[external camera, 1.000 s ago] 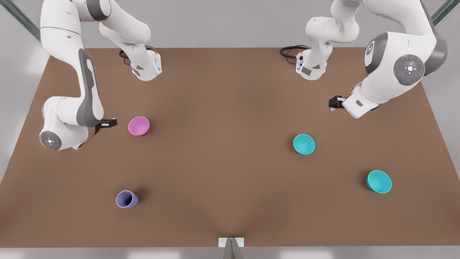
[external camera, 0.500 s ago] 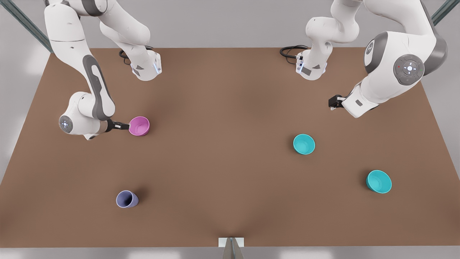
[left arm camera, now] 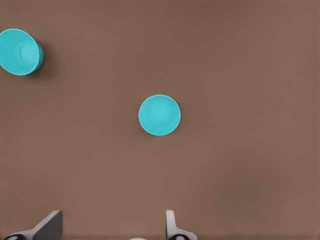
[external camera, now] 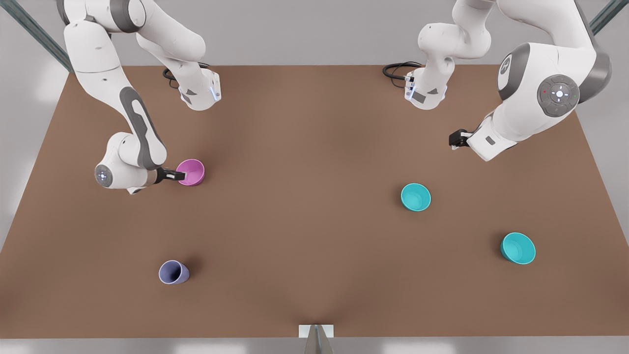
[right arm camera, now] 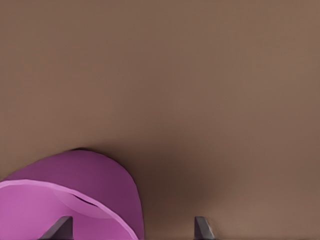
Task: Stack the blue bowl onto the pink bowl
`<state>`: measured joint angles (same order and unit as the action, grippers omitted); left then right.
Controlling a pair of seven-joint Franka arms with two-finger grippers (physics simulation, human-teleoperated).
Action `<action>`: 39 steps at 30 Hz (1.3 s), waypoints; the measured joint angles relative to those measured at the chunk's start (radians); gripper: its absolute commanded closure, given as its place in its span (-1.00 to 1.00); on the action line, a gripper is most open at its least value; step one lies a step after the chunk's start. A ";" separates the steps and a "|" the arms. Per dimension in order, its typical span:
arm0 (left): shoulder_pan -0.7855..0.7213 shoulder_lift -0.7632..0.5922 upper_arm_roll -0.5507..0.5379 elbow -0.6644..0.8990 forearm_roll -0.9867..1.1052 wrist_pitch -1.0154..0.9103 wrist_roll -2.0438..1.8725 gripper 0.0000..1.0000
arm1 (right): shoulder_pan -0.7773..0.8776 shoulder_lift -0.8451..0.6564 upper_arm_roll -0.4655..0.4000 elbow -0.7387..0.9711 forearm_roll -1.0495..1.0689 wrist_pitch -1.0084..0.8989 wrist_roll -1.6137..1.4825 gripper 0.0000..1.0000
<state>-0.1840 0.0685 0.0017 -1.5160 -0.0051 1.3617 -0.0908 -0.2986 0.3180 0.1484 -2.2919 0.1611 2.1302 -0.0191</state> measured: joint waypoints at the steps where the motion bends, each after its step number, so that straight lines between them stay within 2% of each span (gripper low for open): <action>1: 0.000 0.000 0.000 0.000 0.000 0.000 0.000 -1.00 | 0.000 0.001 0.000 0.000 0.004 0.001 -0.001 0.04; 3: -0.001 0.000 0.000 0.000 0.000 -0.002 0.000 -1.00 | 0.000 0.007 0.000 0.001 0.021 0.002 -0.008 0.45; 5: -0.001 0.000 0.000 0.000 0.000 -0.003 -0.001 -1.00 | 0.001 0.014 0.001 0.005 0.039 0.002 -0.019 0.56; 11: 0.000 0.000 -0.001 0.000 0.000 -0.006 -0.001 -1.00 | 0.000 0.001 0.020 0.044 0.037 -0.021 -0.018 0.57; 16: 0.000 0.000 -0.003 0.000 0.000 -0.007 -0.002 -1.00 | 0.014 -0.031 0.170 0.126 0.156 -0.063 -0.011 0.57; 19: -0.001 0.000 -0.003 0.000 0.000 -0.007 -0.002 -1.00 | 0.145 0.041 0.209 0.258 0.262 -0.058 0.011 0.57; 23: -0.001 0.000 -0.003 0.000 0.000 -0.008 -0.002 -1.00 | 0.324 0.229 0.214 0.513 0.358 -0.002 0.057 0.57; 27: 0.000 0.000 -0.003 0.000 0.000 -0.008 -0.002 -1.00 | 0.492 0.429 0.209 0.766 0.393 0.088 0.120 0.57; 30: 0.000 0.000 -0.003 0.000 0.000 -0.008 -0.002 -1.00 | 0.656 0.531 0.105 0.916 0.398 0.135 0.182 0.57; 33: 0.000 0.000 -0.003 0.000 0.000 -0.008 -0.002 -1.00 | 0.772 0.589 0.018 1.000 0.393 0.163 0.252 0.57; 37: 0.000 0.058 0.002 0.013 -0.011 -0.029 -0.004 -1.00 | 0.805 0.623 0.001 1.037 0.366 0.183 0.337 0.57; 38: -0.006 0.078 0.017 0.017 -0.027 -0.036 -0.004 -1.00 | 0.807 0.627 0.000 1.045 0.359 0.184 0.356 0.10; 39: -0.005 0.101 0.038 0.016 -0.040 -0.037 -0.002 -1.00 | 0.807 0.629 0.000 1.049 0.352 0.185 0.375 -0.87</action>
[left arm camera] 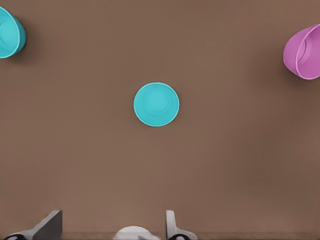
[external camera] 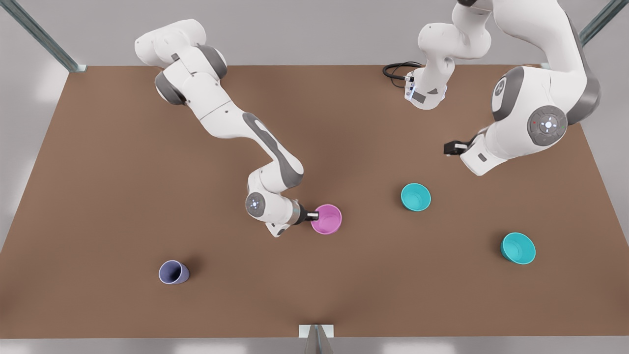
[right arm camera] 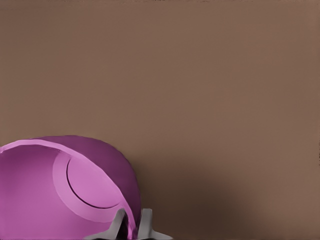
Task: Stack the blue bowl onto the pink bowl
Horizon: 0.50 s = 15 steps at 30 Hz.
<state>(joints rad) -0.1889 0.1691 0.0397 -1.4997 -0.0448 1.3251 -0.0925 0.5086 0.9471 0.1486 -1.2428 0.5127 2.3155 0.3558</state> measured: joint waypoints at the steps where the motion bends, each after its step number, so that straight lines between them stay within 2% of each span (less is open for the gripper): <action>1: 0.011 0.029 0.016 -0.002 -0.010 0.004 0.004 -1.00 | 0.000 0.001 0.000 0.001 -0.008 0.001 0.018 -1.00; 4: 0.024 0.113 0.034 -0.080 -0.029 0.085 0.018 -1.00 | -0.001 -0.004 0.000 0.005 -0.021 -0.002 0.064 -1.00; 8: 0.047 0.270 0.037 -0.186 -0.084 0.303 0.061 -1.00 | -0.032 -0.137 -0.051 0.001 -0.030 -0.120 0.121 -1.00; 12: 0.051 0.356 0.037 -0.265 -0.169 0.530 0.117 -1.00 | -0.284 -0.390 -0.069 0.020 -0.141 -0.484 0.156 -1.00; 15: 0.050 0.373 0.039 -0.287 -0.206 0.625 0.156 -1.00 | -0.450 -0.469 -0.075 0.107 -0.280 -0.785 0.129 -1.00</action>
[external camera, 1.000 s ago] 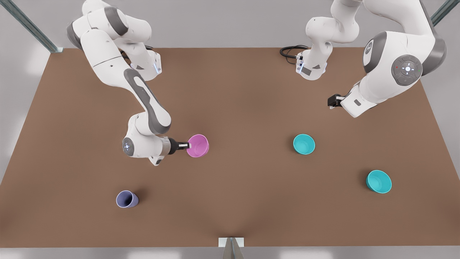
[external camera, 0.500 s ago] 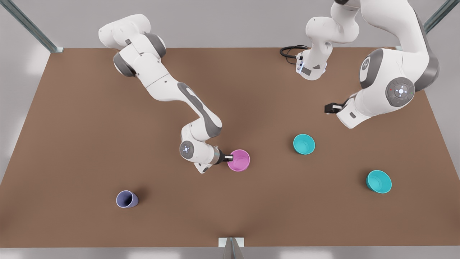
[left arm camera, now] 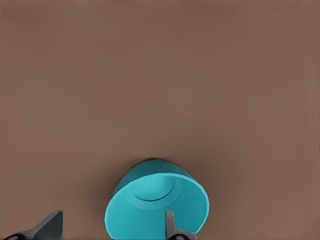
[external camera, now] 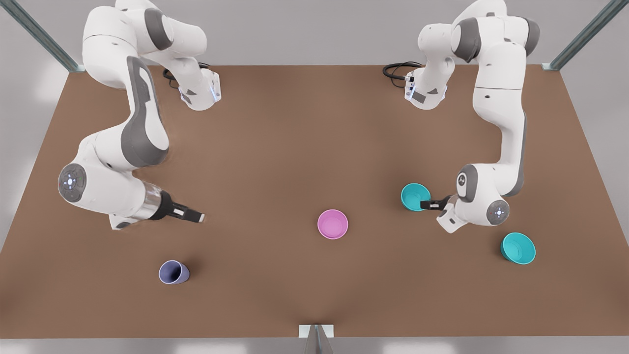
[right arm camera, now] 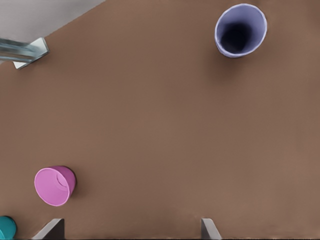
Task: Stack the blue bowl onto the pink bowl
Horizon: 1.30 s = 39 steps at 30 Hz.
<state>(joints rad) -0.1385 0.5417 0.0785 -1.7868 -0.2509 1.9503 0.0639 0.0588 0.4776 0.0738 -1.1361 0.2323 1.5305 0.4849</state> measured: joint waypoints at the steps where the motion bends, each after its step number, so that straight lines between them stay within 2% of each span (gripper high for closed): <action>1: 0.000 0.002 0.008 -0.010 -0.007 0.014 0.016 -1.00 | -0.026 -0.031 0.002 0.044 -0.040 -0.097 -0.013 -1.00; 4: 0.001 0.010 0.017 -0.034 -0.017 0.045 0.059 -1.00 | -0.094 -0.151 0.011 0.080 -0.119 -0.323 -0.053 -1.00; 7: -0.001 0.015 0.018 -0.042 -0.021 0.041 0.096 -1.00 | -0.118 -0.252 0.013 0.005 -0.162 -0.447 -0.089 -1.00; 10: -0.005 0.008 0.018 -0.064 -0.022 0.037 0.127 -1.00 | -0.118 -0.318 0.015 -0.090 -0.189 -0.479 -0.121 -1.00; 16: -0.026 0.020 0.011 -0.071 -0.023 0.031 0.176 -1.00 | -0.121 -0.334 0.015 -0.109 -0.225 -0.488 -0.170 -1.00; 17: -0.029 0.020 0.011 -0.071 -0.022 0.029 0.183 -0.57 | -0.122 -0.336 0.015 -0.110 -0.227 -0.489 -0.177 -1.00; 18: -0.030 0.022 0.011 -0.071 -0.022 0.028 0.189 -0.43 | -0.122 -0.338 0.015 -0.111 -0.229 -0.490 -0.183 -1.00; 23: -0.033 0.042 0.010 -0.067 -0.023 0.035 0.215 -0.44 | -0.121 -0.336 0.015 -0.109 -0.234 -0.492 -0.210 -1.00; 24: -0.033 0.049 0.010 -0.067 -0.024 0.039 0.220 -0.38 | -0.121 -0.336 0.015 -0.109 -0.234 -0.493 -0.215 -1.00; 25: -0.033 0.051 0.011 -0.066 -0.024 0.043 0.224 0.23 | -0.120 -0.336 0.015 -0.109 -0.235 -0.493 -0.219 -1.00; 29: -0.033 0.051 0.010 -0.063 -0.023 0.053 0.238 0.57 | -0.120 -0.334 0.014 -0.109 -0.235 -0.494 -0.234 -1.00; 35: -0.041 0.017 0.009 -0.025 -0.023 0.046 0.235 0.57 | -0.120 -0.336 0.013 -0.108 -0.236 -0.495 -0.252 -1.00; 39: -0.143 0.090 -0.077 0.259 -0.049 -0.050 0.152 0.57 | -0.122 -0.338 0.011 -0.109 -0.237 -0.494 -0.261 -1.00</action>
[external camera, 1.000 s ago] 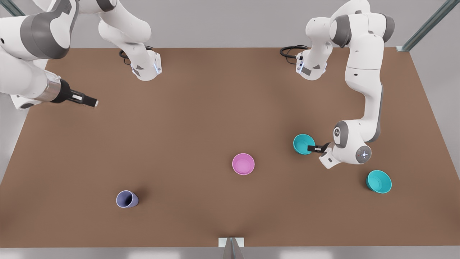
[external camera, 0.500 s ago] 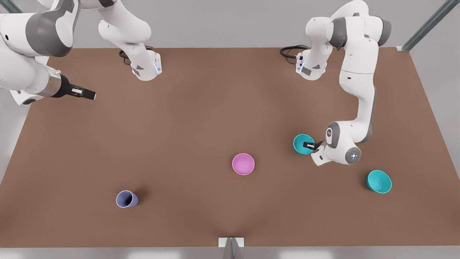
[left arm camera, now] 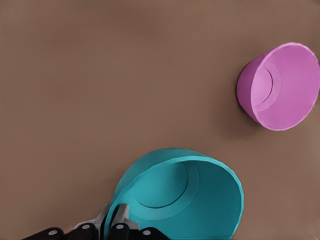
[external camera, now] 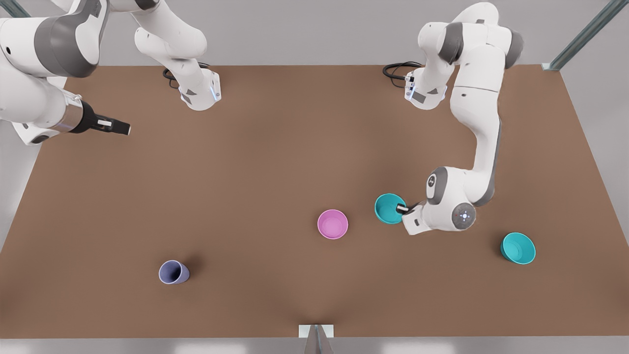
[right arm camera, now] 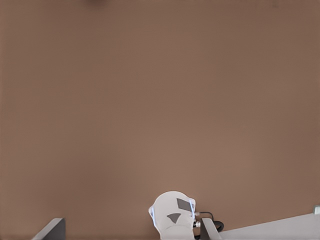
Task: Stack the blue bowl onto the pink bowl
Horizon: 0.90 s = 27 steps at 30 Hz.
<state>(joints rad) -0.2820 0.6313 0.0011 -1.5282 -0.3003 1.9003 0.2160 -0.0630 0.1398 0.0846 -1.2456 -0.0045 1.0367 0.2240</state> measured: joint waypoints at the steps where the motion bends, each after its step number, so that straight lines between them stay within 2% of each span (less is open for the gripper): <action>1: -0.014 0.024 -0.046 0.055 -0.004 -0.018 -0.031 0.57 | -0.001 0.000 0.000 0.000 0.000 0.000 -0.002 -1.00; 3: -0.071 0.061 -0.097 0.138 -0.010 -0.044 -0.099 0.57 | -0.001 0.001 0.000 0.000 0.000 0.000 -0.006 -1.00; 8: -0.134 0.173 -0.116 0.305 -0.018 -0.054 -0.262 0.57 | 0.000 0.003 -0.003 0.000 0.000 0.001 -0.013 -1.00; 27: -0.112 0.214 -0.104 0.319 -0.023 0.060 -0.594 0.57 | 0.002 0.008 -0.004 -0.008 -0.007 0.024 -0.068 -1.00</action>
<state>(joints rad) -0.3942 0.8449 -0.1026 -1.2092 -0.3234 1.9607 -0.3783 -0.0614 0.1481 0.0811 -1.2536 -0.0112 1.0607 0.1564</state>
